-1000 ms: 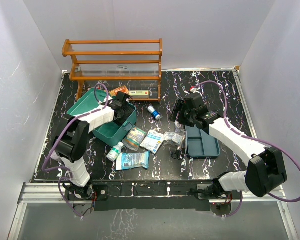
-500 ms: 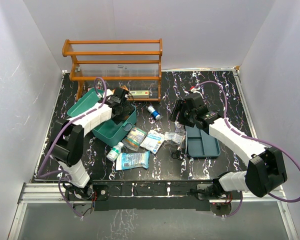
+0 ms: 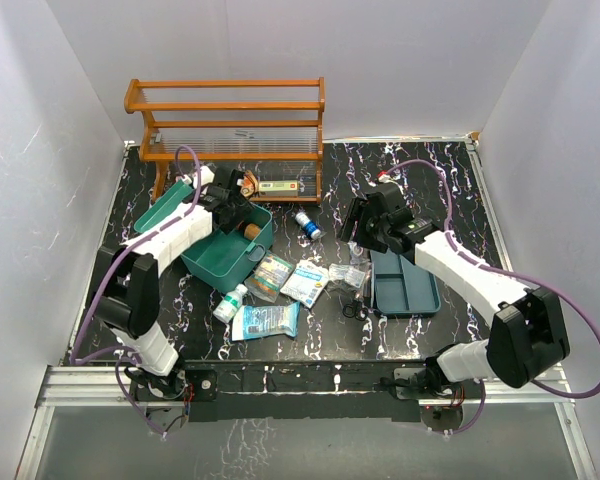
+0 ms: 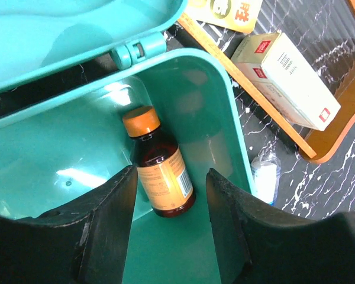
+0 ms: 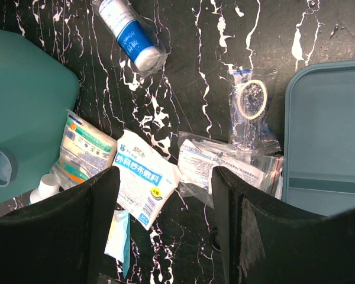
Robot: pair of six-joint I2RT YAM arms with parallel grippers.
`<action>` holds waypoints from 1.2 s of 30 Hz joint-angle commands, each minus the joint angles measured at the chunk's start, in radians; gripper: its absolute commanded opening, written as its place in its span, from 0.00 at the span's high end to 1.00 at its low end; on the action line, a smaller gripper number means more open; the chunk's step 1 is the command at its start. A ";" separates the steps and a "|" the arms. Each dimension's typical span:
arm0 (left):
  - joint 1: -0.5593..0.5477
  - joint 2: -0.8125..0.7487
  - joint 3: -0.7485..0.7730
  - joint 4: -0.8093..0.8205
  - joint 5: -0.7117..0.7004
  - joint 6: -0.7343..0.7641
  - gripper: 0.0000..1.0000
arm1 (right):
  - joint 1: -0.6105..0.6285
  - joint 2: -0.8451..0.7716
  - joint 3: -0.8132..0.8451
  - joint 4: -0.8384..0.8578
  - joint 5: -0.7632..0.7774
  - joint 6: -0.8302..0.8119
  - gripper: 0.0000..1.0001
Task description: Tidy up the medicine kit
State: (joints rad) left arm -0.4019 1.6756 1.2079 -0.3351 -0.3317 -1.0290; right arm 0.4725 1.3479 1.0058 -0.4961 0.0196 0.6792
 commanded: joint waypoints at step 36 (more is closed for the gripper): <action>0.002 0.011 0.056 -0.108 0.042 0.032 0.46 | 0.009 -0.003 0.057 0.057 0.000 -0.018 0.39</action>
State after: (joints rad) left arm -0.3965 1.7943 1.1976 -0.3534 -0.2836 -1.0939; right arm 0.4770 1.3880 1.0252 -0.4969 0.0082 0.6563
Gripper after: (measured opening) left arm 0.497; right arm 0.608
